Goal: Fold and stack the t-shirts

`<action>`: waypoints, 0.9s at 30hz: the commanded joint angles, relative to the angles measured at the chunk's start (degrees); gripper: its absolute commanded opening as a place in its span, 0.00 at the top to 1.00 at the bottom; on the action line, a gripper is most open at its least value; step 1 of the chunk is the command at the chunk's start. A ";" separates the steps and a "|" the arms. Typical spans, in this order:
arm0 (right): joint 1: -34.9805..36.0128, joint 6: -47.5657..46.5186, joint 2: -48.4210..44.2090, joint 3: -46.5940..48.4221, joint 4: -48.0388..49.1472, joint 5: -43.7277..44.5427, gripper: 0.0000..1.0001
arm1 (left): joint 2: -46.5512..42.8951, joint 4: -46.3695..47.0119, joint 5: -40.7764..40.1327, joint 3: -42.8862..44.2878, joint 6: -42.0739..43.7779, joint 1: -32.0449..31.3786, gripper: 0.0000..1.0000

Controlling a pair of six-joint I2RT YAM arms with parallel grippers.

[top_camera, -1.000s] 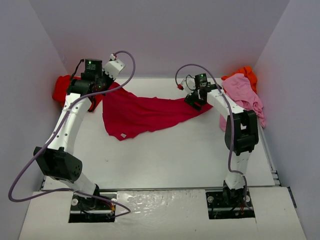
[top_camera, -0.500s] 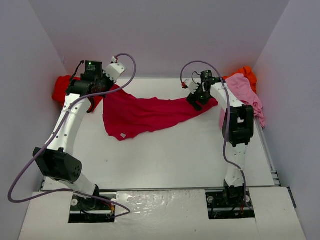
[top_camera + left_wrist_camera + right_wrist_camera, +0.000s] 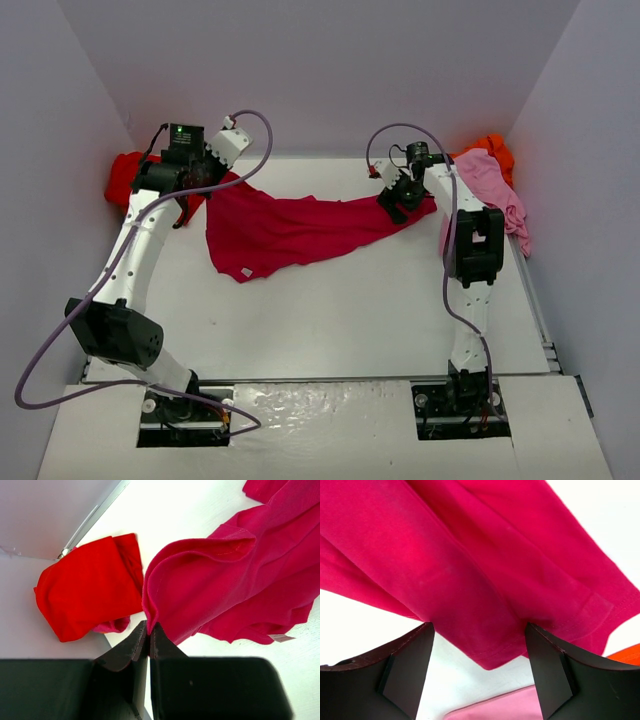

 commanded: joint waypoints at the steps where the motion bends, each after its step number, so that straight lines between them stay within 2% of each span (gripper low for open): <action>1: -0.89 -1.12 -0.71 4.18 -2.29 -1.09 0.29 | -2.63 1.11 0.23 1.86 0.97 0.37 1.00; 17: -2.22 -3.32 7.31 10.06 -6.46 -1.37 0.33 | -1.78 0.20 -0.40 2.37 1.45 0.36 1.00; 20: -2.31 -4.09 7.82 9.97 -7.76 -1.46 0.49 | -1.86 0.11 -0.73 2.12 1.62 0.29 1.00; 21: -2.31 -4.18 7.74 9.89 -8.01 -1.54 0.64 | -1.86 0.11 -0.74 2.12 1.62 0.36 1.00; 22: -2.23 -4.18 7.74 9.81 -8.09 -1.54 0.70 | -1.86 0.19 -0.81 2.12 1.62 0.29 1.00; 27: -2.17 -3.49 6.27 9.06 -8.05 -0.49 0.69 | -1.91 0.43 -0.73 2.07 1.57 0.37 1.00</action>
